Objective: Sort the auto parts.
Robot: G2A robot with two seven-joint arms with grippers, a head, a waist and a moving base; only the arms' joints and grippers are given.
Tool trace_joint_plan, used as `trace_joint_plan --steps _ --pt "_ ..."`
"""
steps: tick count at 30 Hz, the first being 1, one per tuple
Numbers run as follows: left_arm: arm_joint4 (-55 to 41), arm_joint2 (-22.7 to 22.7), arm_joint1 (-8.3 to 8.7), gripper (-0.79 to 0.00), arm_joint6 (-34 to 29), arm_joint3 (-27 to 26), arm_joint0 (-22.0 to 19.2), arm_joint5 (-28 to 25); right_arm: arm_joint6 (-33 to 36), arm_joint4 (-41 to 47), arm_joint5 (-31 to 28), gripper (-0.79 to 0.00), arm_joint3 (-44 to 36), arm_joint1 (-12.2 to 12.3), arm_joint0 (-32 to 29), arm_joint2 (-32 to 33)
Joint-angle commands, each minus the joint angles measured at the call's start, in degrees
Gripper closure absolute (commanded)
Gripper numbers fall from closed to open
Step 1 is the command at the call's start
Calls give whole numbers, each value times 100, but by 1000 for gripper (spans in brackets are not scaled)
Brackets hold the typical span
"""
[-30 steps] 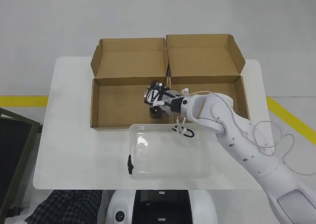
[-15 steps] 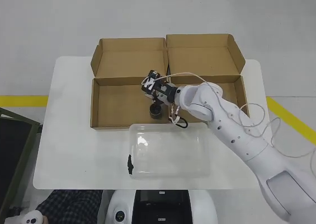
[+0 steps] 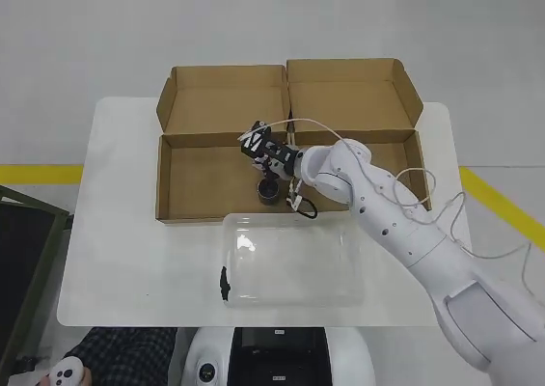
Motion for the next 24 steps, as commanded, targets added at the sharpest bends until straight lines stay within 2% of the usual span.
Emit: trace_joint_plan --steps 1,10,15,24 --pt "0 0 0 -785 0 0 0 0 23 8 27 0 114 -52 40 -34" --pt "0 0 0 -785 0 0 0 0 137 22 45 0 480 -260 193 -137" --pt "0 0 0 -785 0 0 0 0 199 26 23 -145 631 -341 231 -146" --pt "0 0 0 -785 0 0 0 0 241 8 -66 -274 814 -449 261 -122"
